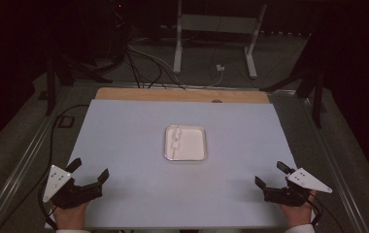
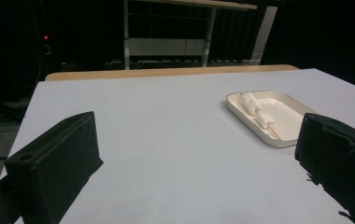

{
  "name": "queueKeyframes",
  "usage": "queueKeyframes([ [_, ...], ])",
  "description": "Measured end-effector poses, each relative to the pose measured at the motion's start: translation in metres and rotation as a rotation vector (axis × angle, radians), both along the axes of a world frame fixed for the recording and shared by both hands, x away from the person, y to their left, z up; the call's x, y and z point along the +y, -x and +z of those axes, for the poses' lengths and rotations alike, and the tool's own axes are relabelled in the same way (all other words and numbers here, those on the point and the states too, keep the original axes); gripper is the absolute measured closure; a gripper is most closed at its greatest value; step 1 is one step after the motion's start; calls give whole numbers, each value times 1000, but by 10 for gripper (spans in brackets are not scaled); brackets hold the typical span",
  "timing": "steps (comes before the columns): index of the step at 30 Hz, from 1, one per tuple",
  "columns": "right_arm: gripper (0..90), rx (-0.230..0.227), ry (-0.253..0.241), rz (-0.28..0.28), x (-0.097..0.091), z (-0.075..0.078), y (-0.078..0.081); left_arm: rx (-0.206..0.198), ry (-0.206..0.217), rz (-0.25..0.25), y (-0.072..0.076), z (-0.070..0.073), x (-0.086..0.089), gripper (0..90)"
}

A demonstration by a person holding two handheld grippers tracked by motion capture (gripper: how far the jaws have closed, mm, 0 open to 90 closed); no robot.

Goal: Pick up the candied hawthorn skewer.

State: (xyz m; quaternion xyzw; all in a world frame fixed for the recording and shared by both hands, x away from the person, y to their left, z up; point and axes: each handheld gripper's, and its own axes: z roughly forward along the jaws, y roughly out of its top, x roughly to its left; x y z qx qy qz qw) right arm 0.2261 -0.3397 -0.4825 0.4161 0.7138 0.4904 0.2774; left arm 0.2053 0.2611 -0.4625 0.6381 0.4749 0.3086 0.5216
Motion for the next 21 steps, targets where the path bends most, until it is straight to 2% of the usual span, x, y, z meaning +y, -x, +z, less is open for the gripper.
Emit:
queueKeyframes([
  [4,9,3,9,0,2,-2,-2,-3,-1,8,1,2,3,13],
  [8,9,-8,10,-1,5,-1,-2,-19,-18,22,3,4,4,14],
  [11,9,-8,2,-3,6,-1,-2,-9,35,22,2,6,7,13],
  [13,9,-8,1,-6,6,-1,-2,-9,45,36,1,7,8,13],
  [21,9,-4,-3,-5,10,-2,-3,15,10,29,-7,18,1,13],
])
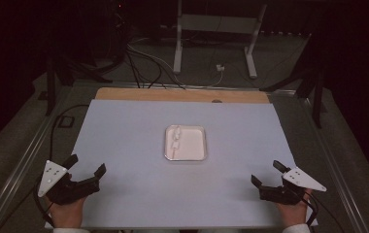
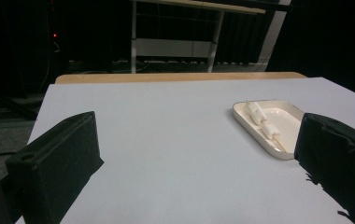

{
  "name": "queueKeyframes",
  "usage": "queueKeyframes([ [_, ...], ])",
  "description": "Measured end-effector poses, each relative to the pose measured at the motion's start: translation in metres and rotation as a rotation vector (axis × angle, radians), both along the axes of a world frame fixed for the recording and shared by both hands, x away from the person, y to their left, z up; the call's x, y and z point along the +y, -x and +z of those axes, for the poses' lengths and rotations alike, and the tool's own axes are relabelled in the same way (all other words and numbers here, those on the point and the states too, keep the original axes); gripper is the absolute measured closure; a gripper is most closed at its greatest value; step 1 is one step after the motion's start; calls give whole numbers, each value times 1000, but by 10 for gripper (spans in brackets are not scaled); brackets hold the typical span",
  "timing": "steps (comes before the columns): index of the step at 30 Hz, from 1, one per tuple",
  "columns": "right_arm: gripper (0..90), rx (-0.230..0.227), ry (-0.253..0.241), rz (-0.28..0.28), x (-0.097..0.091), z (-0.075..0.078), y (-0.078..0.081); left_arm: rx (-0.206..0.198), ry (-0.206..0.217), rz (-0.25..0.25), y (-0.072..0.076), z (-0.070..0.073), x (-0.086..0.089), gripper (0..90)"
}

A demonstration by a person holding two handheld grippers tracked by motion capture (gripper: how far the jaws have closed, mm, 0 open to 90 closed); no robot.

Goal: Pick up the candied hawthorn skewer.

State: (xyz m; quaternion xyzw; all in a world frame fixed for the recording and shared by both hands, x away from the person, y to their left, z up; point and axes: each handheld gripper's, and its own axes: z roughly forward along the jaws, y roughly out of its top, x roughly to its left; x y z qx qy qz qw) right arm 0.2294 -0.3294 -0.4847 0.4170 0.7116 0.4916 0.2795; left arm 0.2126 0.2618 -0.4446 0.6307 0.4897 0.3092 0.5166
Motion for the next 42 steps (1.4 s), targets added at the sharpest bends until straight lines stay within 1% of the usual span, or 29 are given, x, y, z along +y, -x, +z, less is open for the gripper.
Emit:
queueKeyframes([
  [4,9,3,-4,-7,-2,0,0,3,-13,-11,-6,9,-7,13],
  [7,9,8,-8,-11,-3,-1,0,11,-15,-23,-12,16,-14,13],
  [10,9,8,-9,-12,-4,-1,0,35,-16,-29,-19,19,-23,13],
  [12,9,9,-9,-13,-4,-1,0,59,-11,-39,-24,20,-30,13],
  [16,9,11,-11,-14,-4,-1,0,90,-18,-69,-33,19,-46,14],
  [19,9,11,-14,-15,-5,-1,0,103,-24,-93,-40,19,-58,13],
  [23,9,11,-15,-14,-5,-1,0,114,-19,-123,-49,18,-74,23],
  [29,9,12,-17,-13,-6,-1,0,130,-24,-160,-60,16,-96,27],
  [35,9,13,-18,-13,-6,-1,1,143,-22,-179,-70,11,-112,27],
  [40,9,14,-17,-10,-6,-1,1,156,-16,-184,-78,8,-122,30],
  [42,9,15,-17,-10,-6,-1,1,168,-13,-189,-82,6,-126,34],
])
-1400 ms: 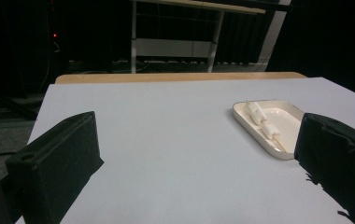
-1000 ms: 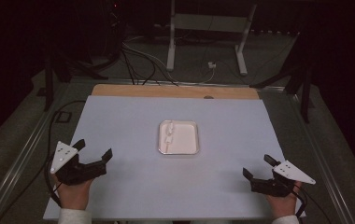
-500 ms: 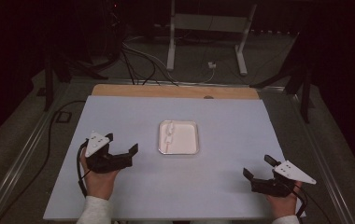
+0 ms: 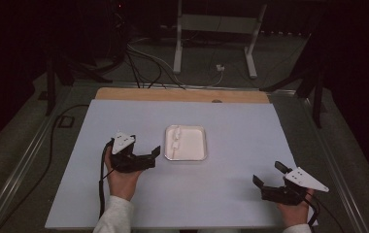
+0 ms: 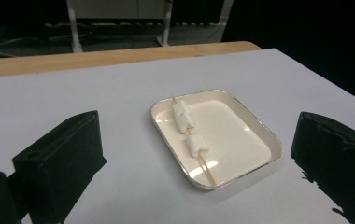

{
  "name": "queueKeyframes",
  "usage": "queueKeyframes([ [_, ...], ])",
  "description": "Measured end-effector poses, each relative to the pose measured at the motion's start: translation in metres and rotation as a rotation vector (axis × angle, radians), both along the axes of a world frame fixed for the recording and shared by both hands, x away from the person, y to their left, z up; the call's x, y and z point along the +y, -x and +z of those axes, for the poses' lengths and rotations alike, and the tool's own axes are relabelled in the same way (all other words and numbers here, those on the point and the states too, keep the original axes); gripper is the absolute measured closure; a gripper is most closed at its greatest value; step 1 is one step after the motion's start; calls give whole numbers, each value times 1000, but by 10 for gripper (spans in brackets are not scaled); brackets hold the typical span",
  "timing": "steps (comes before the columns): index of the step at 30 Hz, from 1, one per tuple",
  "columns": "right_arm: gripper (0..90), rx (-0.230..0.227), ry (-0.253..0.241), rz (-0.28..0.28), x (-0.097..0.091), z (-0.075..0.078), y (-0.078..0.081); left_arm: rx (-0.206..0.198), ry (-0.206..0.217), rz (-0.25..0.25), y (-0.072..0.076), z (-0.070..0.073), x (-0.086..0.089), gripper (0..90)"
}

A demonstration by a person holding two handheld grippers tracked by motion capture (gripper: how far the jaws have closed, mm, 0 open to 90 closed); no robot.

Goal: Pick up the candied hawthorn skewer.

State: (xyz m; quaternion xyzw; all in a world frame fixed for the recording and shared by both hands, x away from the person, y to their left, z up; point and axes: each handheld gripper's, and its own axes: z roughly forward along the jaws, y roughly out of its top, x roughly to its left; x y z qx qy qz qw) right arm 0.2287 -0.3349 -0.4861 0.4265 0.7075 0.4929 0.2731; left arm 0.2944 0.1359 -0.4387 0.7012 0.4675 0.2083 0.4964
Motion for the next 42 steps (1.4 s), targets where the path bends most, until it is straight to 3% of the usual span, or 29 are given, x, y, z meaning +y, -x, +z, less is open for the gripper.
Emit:
queueKeyframes([
  [15,9,2,0,2,0,0,0,132,-56,-17,-26,-23,-34,40],
  [20,9,1,-2,1,-1,0,0,171,-89,-20,-33,-30,-48,78],
  [24,9,2,-3,0,-1,0,0,199,-116,-1,-38,-37,-56,157],
  [29,9,2,-5,-2,-1,0,0,257,-137,-40,-45,-50,-68,340],
  [35,9,2,-10,-1,-2,0,0,333,-173,-47,-52,-65,-79,473],
  [42,9,1,-10,-2,-2,0,0,351,-253,-29,-57,-73,-89,622],
])
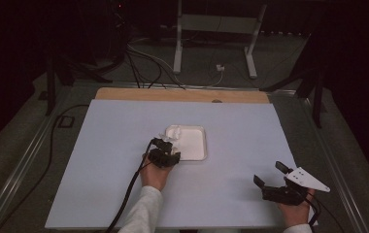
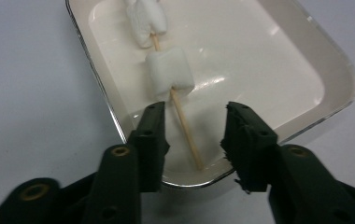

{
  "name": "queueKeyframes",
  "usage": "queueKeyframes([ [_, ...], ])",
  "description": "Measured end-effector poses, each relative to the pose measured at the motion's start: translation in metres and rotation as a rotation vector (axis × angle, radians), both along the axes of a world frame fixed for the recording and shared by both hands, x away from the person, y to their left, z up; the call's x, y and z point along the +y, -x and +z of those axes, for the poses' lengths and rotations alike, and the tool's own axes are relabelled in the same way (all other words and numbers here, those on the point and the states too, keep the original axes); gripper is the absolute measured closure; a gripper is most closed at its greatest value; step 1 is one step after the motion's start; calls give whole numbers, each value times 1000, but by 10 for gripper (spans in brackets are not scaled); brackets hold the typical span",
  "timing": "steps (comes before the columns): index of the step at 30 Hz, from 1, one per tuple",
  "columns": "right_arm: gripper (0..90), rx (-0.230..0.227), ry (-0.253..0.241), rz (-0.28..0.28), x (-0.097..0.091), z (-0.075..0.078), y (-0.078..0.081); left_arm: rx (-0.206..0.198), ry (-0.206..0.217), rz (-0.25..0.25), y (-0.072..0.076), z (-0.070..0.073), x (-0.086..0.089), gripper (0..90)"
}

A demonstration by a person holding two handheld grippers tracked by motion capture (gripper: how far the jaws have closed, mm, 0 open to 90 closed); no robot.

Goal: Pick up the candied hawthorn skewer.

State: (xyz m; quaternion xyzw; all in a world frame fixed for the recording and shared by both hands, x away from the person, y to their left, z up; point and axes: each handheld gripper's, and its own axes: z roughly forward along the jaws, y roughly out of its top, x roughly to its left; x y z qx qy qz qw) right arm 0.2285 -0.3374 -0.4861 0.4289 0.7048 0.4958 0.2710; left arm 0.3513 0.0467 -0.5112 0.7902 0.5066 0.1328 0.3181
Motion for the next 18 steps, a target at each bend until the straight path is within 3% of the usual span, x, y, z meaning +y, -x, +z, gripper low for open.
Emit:
queueKeyframes([
  [1,9,0,0,0,0,0,0,-6,-22,6,0,0,-2,677],
  [3,9,0,0,1,0,0,0,-16,-60,17,-1,1,-5,704],
  [6,10,-2,1,2,1,1,1,-21,-74,44,-3,0,-4,824],
  [10,10,-2,2,1,0,0,1,-22,-107,44,-4,1,-5,861],
  [18,11,1,1,2,1,0,0,-6,-76,54,-9,1,-2,900],
])
